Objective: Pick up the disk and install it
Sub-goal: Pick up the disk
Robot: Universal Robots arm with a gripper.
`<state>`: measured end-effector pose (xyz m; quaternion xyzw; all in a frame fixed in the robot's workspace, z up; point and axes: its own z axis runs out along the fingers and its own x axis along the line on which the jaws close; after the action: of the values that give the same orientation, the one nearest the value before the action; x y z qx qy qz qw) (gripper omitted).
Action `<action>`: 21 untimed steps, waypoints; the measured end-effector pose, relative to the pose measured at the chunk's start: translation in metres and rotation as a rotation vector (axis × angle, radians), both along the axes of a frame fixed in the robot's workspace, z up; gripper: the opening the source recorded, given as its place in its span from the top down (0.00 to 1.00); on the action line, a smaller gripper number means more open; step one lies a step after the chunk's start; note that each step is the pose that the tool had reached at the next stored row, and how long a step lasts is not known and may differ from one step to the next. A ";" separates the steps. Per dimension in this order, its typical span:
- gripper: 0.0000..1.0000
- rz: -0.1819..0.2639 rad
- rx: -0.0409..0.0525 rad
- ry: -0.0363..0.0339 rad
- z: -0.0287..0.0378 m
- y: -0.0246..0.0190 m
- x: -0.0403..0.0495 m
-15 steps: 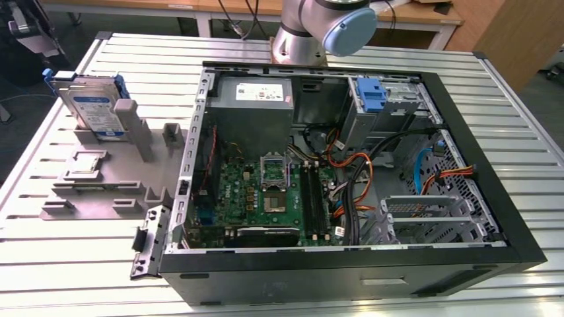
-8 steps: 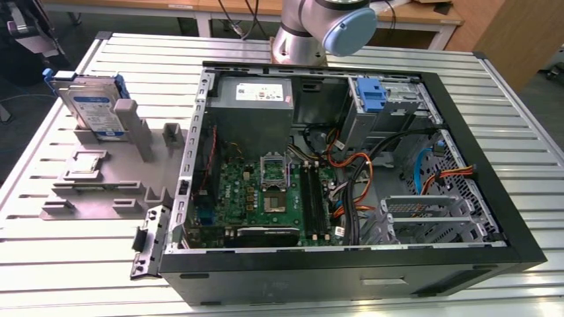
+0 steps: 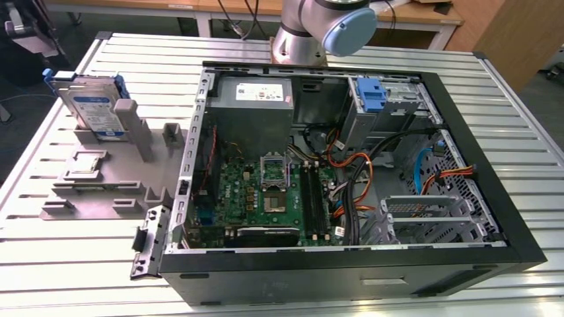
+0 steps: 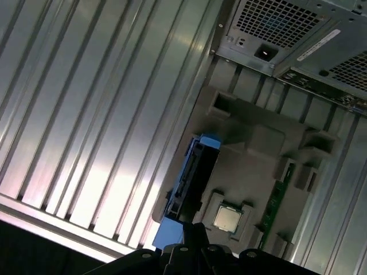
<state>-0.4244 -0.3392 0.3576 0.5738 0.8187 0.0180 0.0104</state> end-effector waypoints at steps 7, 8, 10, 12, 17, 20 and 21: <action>0.90 -0.061 0.0001 0.0000 -0.0010 0.0003 -0.0101; 0.90 -0.065 0.0000 0.0001 -0.0011 0.0004 -0.0120; 0.90 -0.082 -0.0003 -0.0002 -0.0024 0.0008 -0.0128; 0.90 -0.114 -0.0014 0.0011 -0.0038 0.0007 -0.0128; 0.83 -0.197 -0.0032 0.0033 -0.0066 0.0008 -0.0129; 0.71 -0.211 -0.0061 0.0031 -0.0067 0.0010 -0.0118; 0.71 -0.213 -0.0071 0.0032 -0.0067 0.0011 -0.0113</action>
<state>-0.4357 -0.3381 0.3508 0.6576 0.7532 0.0130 0.0130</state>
